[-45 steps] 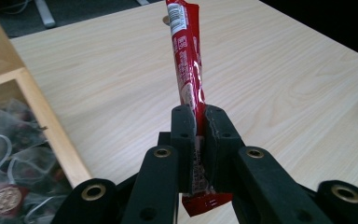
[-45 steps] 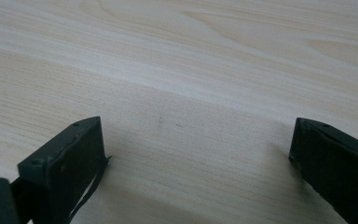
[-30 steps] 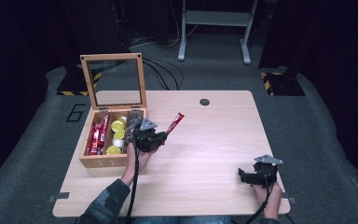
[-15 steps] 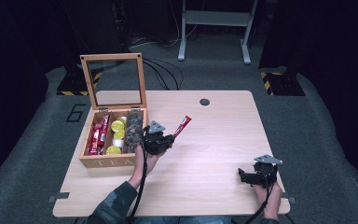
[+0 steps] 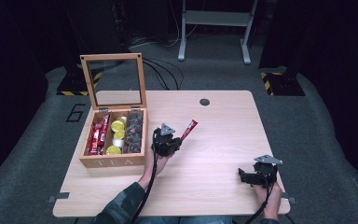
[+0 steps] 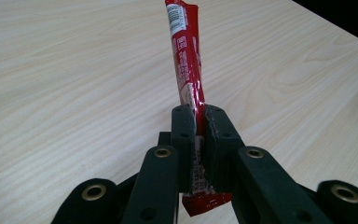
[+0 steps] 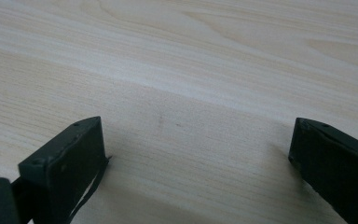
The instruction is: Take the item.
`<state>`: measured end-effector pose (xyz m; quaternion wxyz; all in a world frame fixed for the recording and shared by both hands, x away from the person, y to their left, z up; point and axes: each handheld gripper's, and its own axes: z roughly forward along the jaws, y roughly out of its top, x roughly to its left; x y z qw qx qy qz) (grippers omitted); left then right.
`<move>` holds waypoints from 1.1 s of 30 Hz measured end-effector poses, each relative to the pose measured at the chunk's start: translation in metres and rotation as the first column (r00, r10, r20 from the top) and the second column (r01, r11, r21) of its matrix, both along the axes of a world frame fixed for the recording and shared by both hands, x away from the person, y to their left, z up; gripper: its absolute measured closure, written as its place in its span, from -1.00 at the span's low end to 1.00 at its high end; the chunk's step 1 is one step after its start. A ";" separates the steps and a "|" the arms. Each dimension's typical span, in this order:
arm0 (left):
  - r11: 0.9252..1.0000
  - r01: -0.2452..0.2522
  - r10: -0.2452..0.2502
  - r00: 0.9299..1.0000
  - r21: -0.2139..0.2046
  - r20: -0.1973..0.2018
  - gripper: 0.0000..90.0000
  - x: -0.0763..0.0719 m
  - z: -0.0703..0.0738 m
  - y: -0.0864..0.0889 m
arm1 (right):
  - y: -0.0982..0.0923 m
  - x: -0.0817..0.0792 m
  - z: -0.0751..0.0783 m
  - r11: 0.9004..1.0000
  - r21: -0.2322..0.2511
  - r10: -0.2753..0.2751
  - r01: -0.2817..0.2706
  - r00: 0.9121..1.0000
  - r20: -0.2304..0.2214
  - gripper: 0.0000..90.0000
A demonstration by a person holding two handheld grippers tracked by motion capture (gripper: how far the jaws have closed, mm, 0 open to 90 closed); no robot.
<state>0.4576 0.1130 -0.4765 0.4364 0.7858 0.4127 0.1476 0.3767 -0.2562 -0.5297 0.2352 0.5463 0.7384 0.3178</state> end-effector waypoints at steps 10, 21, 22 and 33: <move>1.000 -0.007 0.007 0.999 0.005 -0.039 0.84 0.013 -0.016 -0.010 | 0.000 0.000 0.000 1.000 0.001 -0.002 0.002 1.000 -0.001 -0.94; 0.999 0.003 0.001 0.997 0.047 -0.075 0.84 0.025 -0.030 -0.026 | 0.000 0.000 0.000 1.000 0.000 0.003 -0.003 1.000 0.000 -0.93; 0.999 0.001 0.003 0.997 0.043 -0.074 0.84 0.025 -0.030 -0.028 | 0.000 0.000 0.000 1.000 0.000 0.004 -0.004 1.000 0.001 -0.93; 0.996 0.010 -0.002 0.995 0.087 -0.101 0.83 0.037 -0.036 -0.038 | 0.000 0.000 0.000 1.000 0.001 0.003 -0.003 1.000 0.002 -0.93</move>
